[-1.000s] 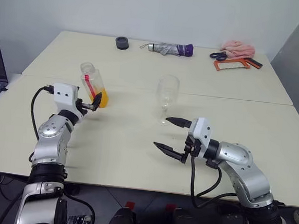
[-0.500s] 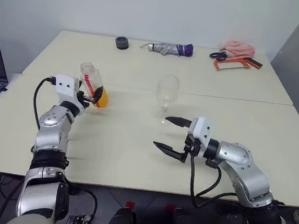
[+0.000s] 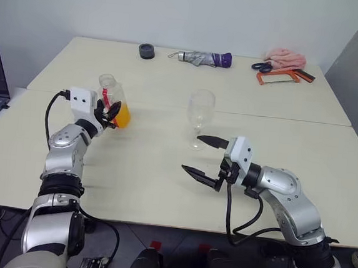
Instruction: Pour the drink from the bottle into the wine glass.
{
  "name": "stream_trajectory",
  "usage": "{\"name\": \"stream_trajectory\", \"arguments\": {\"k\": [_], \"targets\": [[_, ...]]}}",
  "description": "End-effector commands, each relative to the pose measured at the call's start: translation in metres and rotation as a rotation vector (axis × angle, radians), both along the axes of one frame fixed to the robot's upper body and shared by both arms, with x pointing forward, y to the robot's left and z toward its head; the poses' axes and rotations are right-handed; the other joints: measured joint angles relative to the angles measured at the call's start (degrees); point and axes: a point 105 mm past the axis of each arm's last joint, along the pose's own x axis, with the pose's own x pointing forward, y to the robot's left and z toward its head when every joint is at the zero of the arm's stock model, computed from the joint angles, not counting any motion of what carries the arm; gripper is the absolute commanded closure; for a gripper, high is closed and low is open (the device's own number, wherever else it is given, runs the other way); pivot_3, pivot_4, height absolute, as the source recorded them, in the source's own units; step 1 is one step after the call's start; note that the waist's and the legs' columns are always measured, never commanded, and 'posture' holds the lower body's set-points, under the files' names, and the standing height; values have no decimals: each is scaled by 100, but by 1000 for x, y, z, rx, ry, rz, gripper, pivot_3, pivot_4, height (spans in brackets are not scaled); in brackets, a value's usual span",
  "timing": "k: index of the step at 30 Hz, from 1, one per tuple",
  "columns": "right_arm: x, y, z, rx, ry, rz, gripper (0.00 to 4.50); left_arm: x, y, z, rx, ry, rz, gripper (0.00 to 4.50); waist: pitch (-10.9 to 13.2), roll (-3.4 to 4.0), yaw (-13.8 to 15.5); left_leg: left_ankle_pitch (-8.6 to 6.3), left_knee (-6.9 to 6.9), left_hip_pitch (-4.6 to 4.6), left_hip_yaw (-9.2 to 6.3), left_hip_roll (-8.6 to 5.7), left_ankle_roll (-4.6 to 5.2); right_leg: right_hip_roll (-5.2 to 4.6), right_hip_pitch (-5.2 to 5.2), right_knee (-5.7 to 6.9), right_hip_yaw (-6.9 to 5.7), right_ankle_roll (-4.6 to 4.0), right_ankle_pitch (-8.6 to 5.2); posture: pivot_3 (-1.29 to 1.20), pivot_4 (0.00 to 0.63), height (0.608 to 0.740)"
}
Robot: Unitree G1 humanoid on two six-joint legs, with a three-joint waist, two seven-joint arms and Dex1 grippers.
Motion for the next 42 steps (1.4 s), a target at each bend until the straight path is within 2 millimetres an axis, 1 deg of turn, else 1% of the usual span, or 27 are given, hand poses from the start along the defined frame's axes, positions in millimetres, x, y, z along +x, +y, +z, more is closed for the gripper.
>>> {"name": "stream_trajectory", "arguments": {"k": [1,6,9,12,18,25,31,34,37,42], "targets": [[-7,-6,26,69,-57,-16,0,-3,-38,51,159,-188,-120,2837,6,-9,3,0,1,-3,-2,1,-1,-1,-1,0,-1,0,0,0,150,740],[-3,-16,37,126,-50,-94,0,-6,-74,77,254,-264,-233,2838,6,-11,12,8,2,-12,-6,0,-14,-12,-4,-2,-3,-1,0,0,150,740],[0,-19,39,138,-62,-132,0,-5,-86,85,327,-301,-262,2838,6,-11,11,1,1,-11,-3,-4,-2,-8,-4,-2,-3,0,0,0,150,740],[6,-21,45,187,-60,-189,0,-5,-112,96,483,-373,-338,2838,7,-12,10,1,0,-10,2,-9,-2,0,-6,-4,0,-1,0,0,150,740],[16,-22,47,236,-50,-269,0,-1,-133,105,656,-473,-390,2838,7,-12,-6,1,-2,-8,10,-11,-1,7,-8,-2,5,-1,0,0,150,740],[21,-24,50,262,-77,-334,0,4,-137,110,823,-577,-391,2838,7,-12,-5,0,-2,-12,13,-13,0,8,-15,-1,6,-1,0,0,150,740],[23,-26,47,254,-71,-358,0,3,-142,112,957,-676,-388,2839,7,-12,-1,0,-1,-25,13,-14,1,8,-28,1,7,-1,0,0,150,740],[24,-28,46,250,-70,-374,0,2,-143,114,1019,-716,-383,2839,6,-12,-2,1,5,-49,13,-15,0,8,-51,8,5,0,1,0,150,740],[29,-32,45,252,-66,-410,0,3,-142,116,1080,-753,-372,2839,6,-13,-6,10,15,-86,22,-17,-17,6,-103,39,14,0,2,0,150,740],[33,-36,43,249,-60,-432,0,3,-142,120,1129,-799,-351,2839,6,-13,-6,10,13,-86,26,-17,-17,7,-105,40,14,0,1,0,150,740]]}}
